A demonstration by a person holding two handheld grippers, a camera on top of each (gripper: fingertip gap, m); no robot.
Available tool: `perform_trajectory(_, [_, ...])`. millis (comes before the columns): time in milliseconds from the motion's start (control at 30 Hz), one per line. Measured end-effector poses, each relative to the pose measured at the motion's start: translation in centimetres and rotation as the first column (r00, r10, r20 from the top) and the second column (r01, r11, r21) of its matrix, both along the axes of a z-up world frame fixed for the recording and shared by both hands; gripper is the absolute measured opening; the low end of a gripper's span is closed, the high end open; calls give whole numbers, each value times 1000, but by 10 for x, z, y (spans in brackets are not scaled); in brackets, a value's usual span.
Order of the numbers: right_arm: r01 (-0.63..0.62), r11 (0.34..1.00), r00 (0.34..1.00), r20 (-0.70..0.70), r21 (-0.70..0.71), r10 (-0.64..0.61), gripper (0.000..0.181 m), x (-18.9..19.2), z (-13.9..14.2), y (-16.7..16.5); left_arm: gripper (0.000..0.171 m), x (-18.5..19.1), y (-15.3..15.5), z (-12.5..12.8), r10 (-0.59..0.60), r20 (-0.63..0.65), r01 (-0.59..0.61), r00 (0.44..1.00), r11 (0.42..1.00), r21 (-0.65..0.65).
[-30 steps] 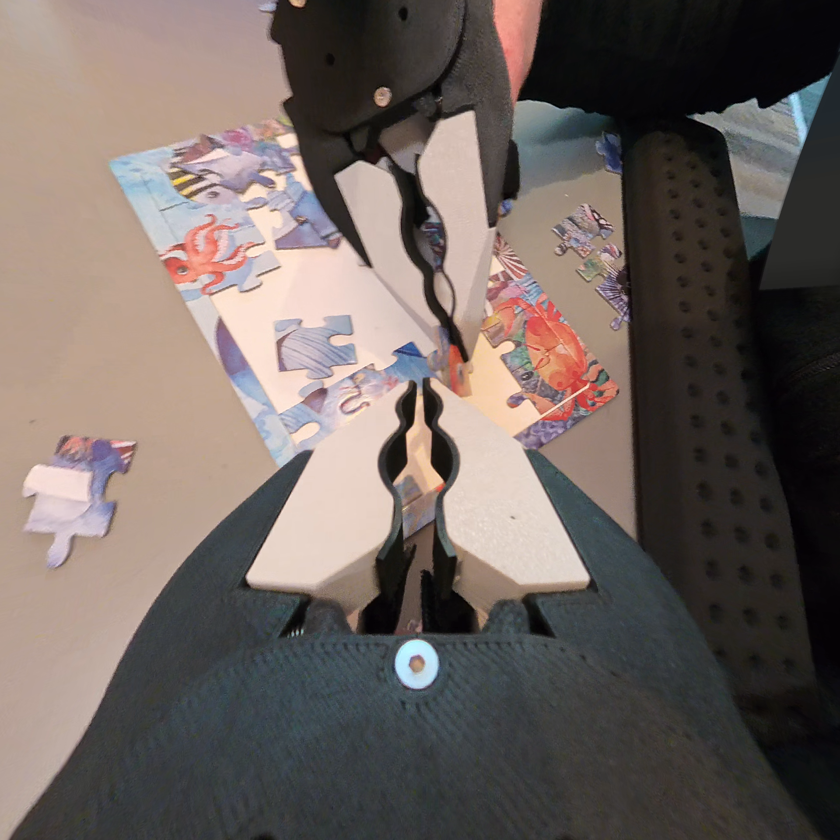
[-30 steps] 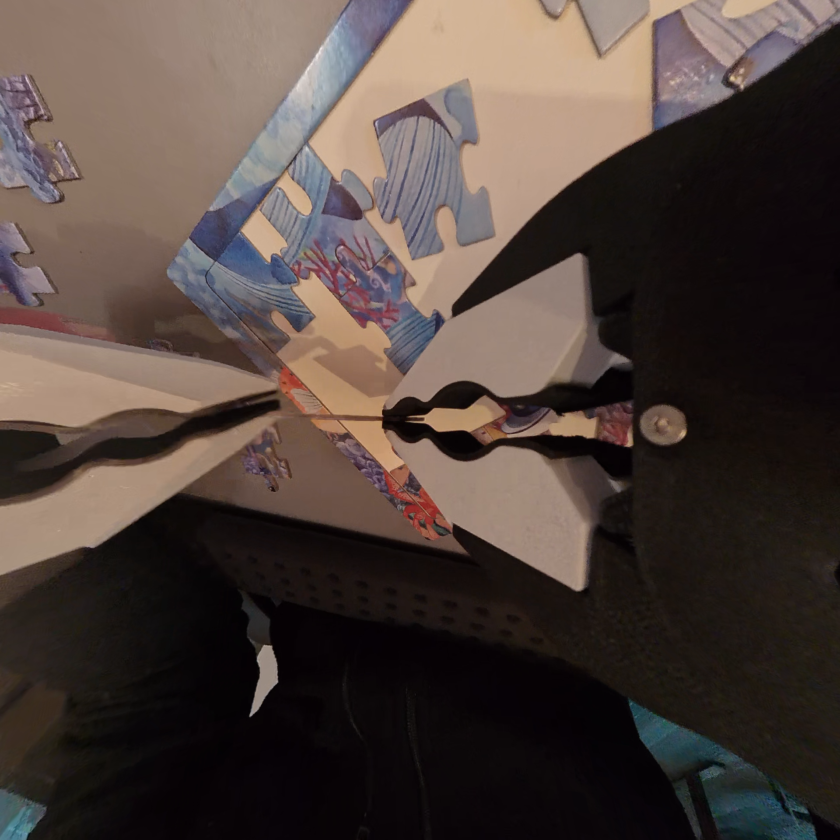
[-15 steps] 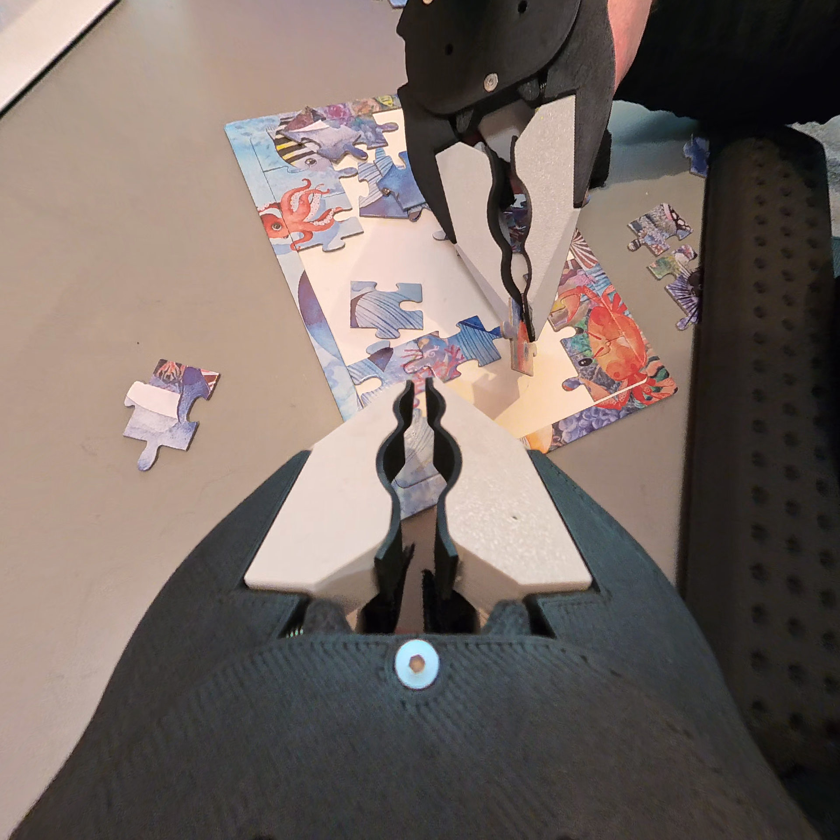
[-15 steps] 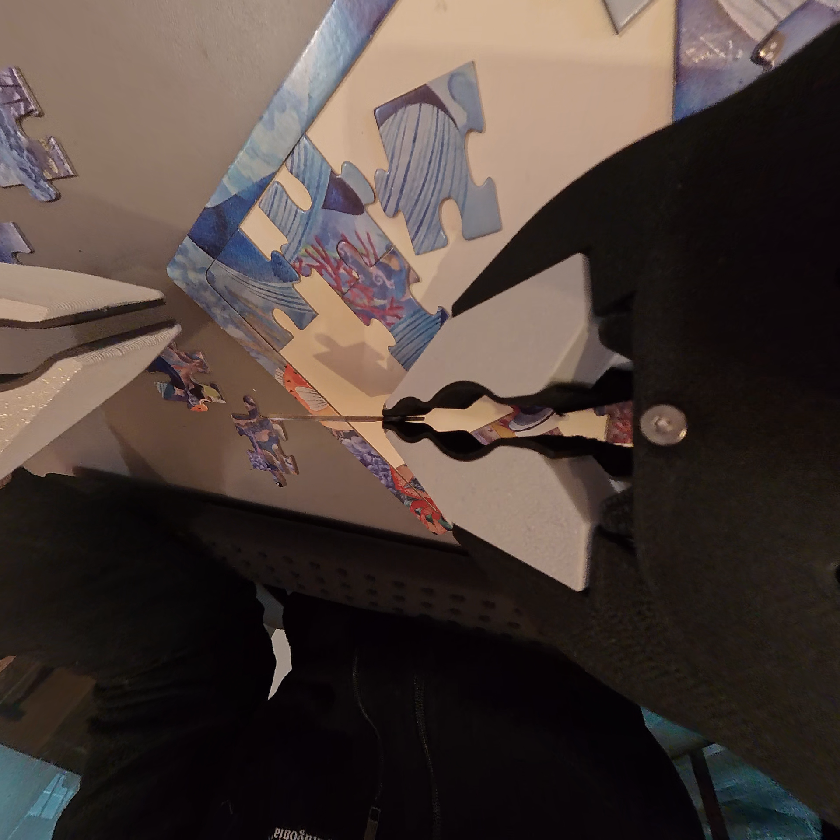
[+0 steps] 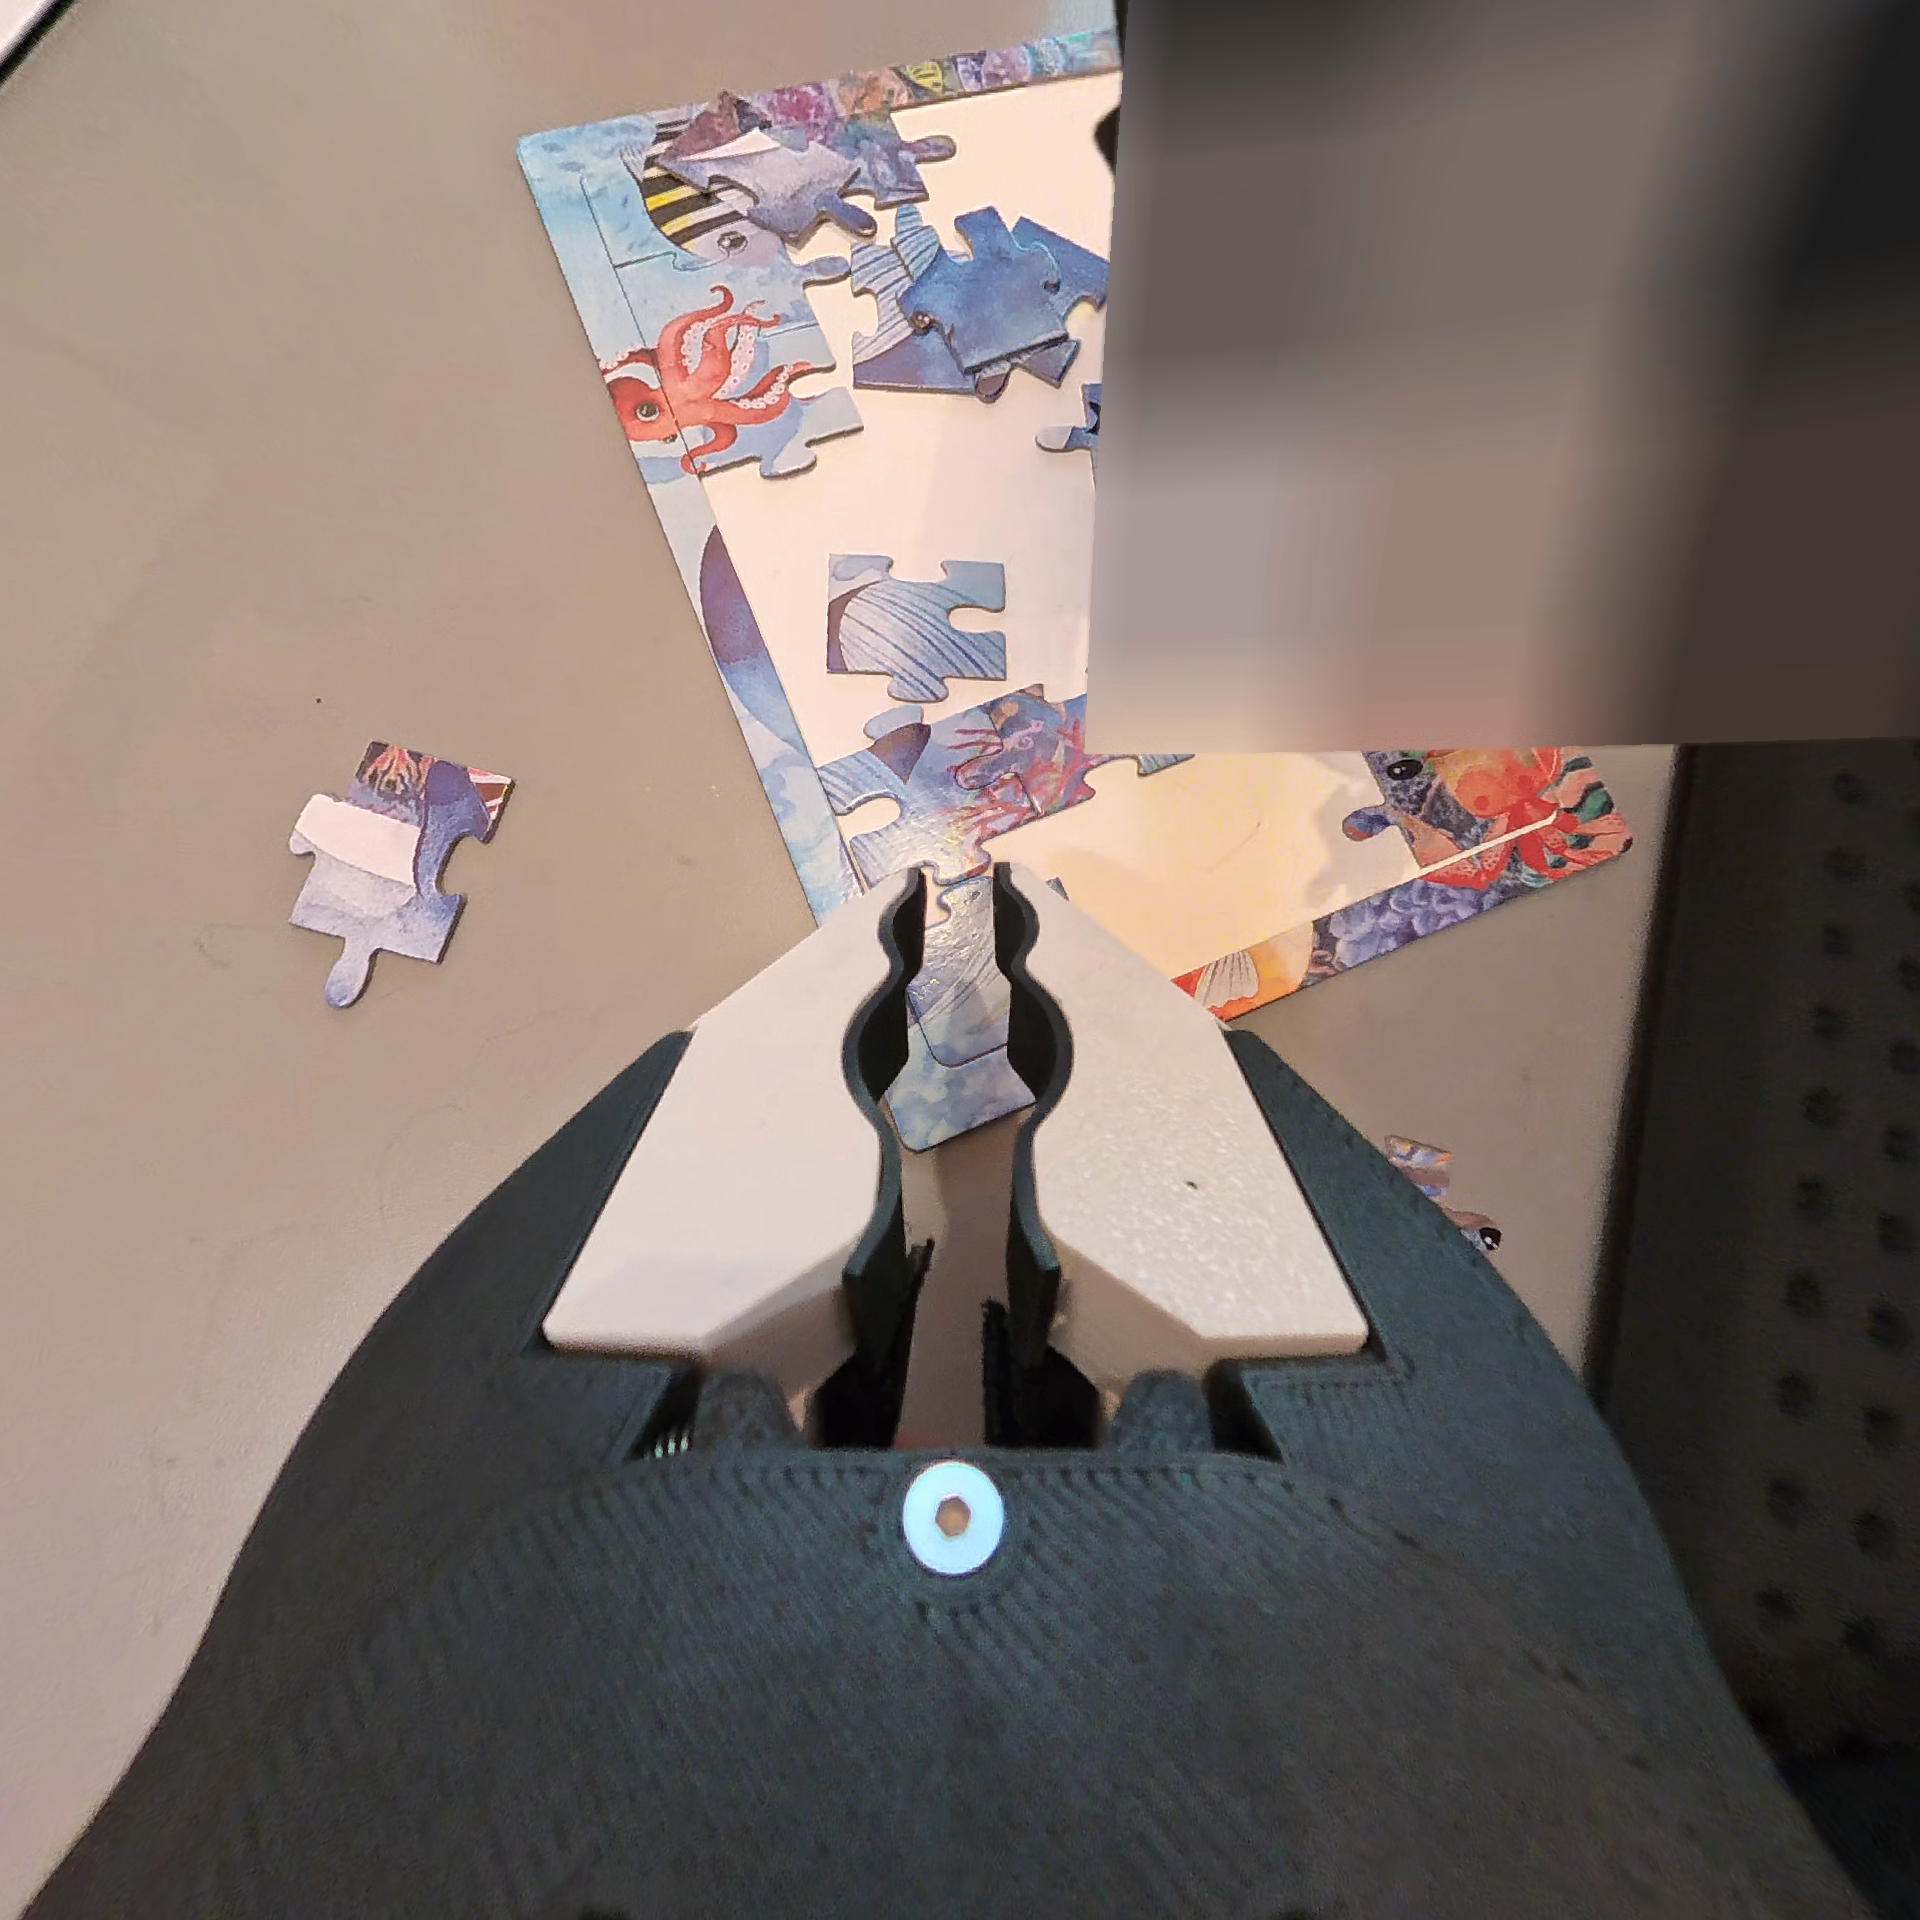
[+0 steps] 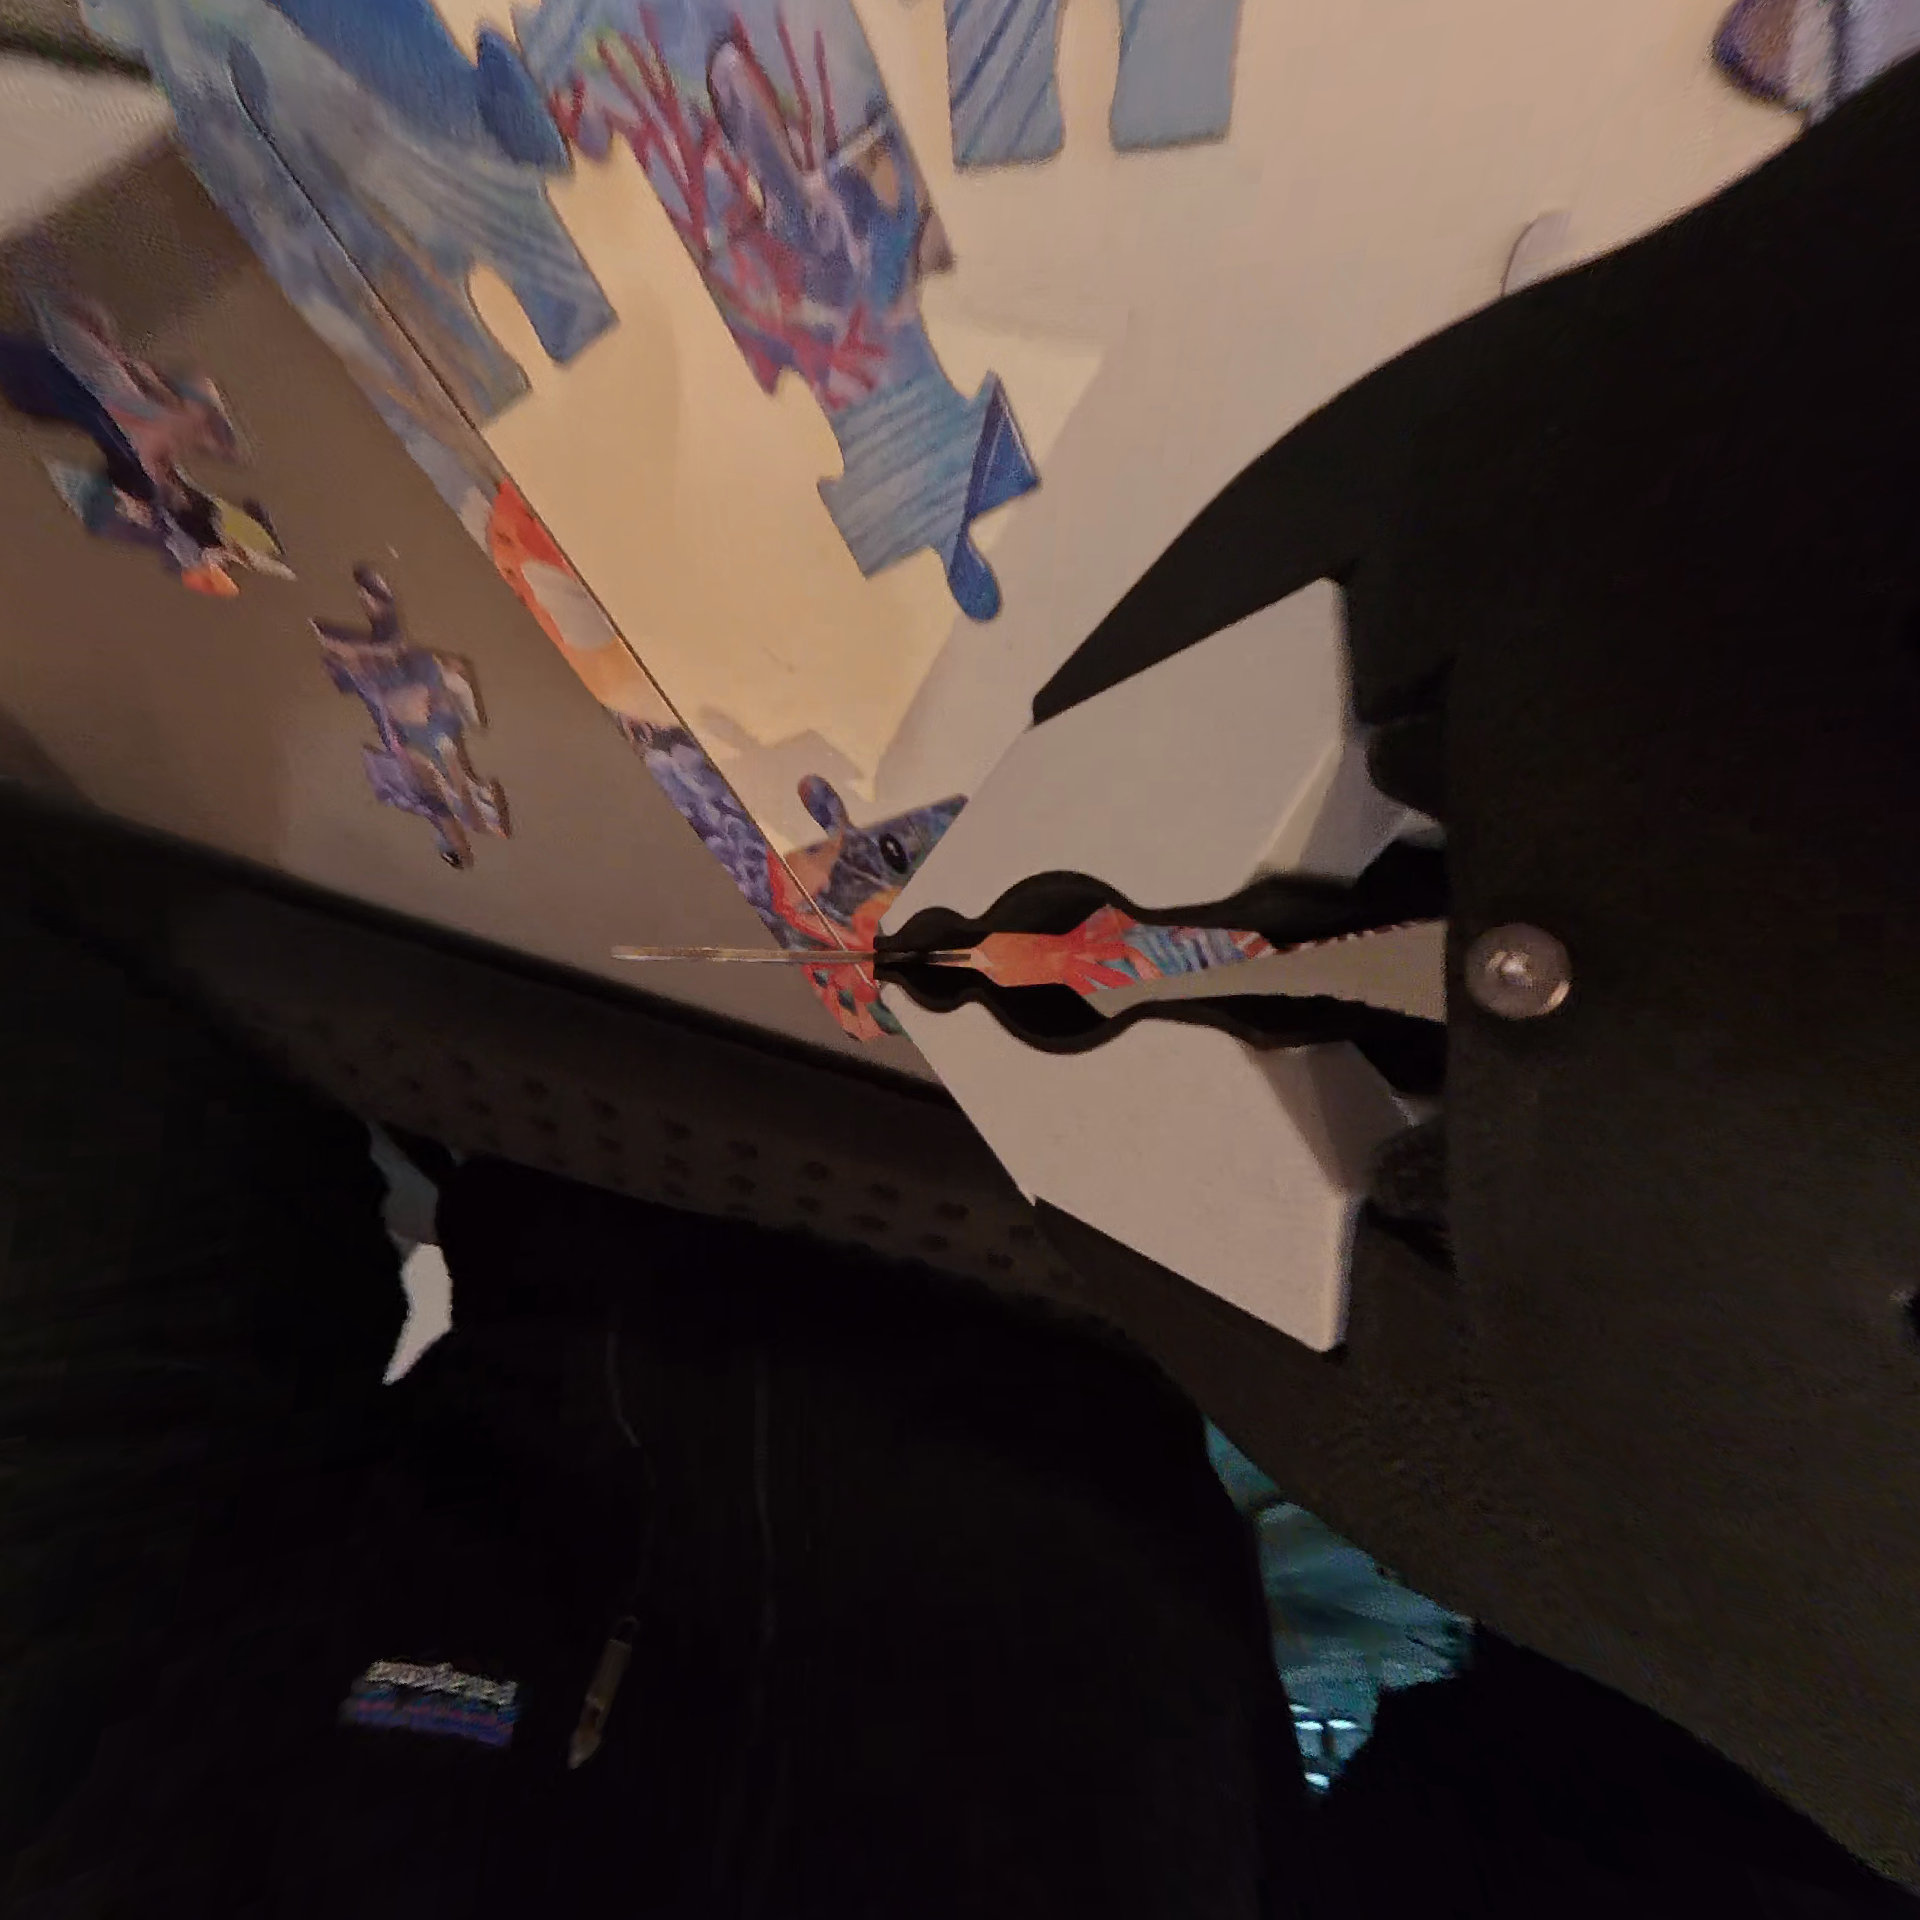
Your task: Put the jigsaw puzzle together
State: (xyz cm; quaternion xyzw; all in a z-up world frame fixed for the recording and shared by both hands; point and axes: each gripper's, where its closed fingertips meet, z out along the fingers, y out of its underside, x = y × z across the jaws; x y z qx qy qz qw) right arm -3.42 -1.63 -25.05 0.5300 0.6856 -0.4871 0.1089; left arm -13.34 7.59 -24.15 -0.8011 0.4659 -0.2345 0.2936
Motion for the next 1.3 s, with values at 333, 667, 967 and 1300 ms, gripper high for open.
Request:
perform_trajectory(333, [-41,994,994,108,105,30,12,10,-22,-2,11,-5,2,-7,18,-42,-18,999,1000,-2])
perform_trajectory(667, [202,946,976,29,255,-216,22,13,0,68,12,-4,4,-11,20,-57,-20,998,1000,-3])
perform_trajectory(967, [117,848,949,195,517,-249,37,69,-21,106,12,9,0,-17,-22,-67,21,998,1000,-19])
perform_trajectory(1300, [27,768,970,168,640,-174,56,64,-31,107,12,13,-1,-18,-35,-63,34,997,999,-22])
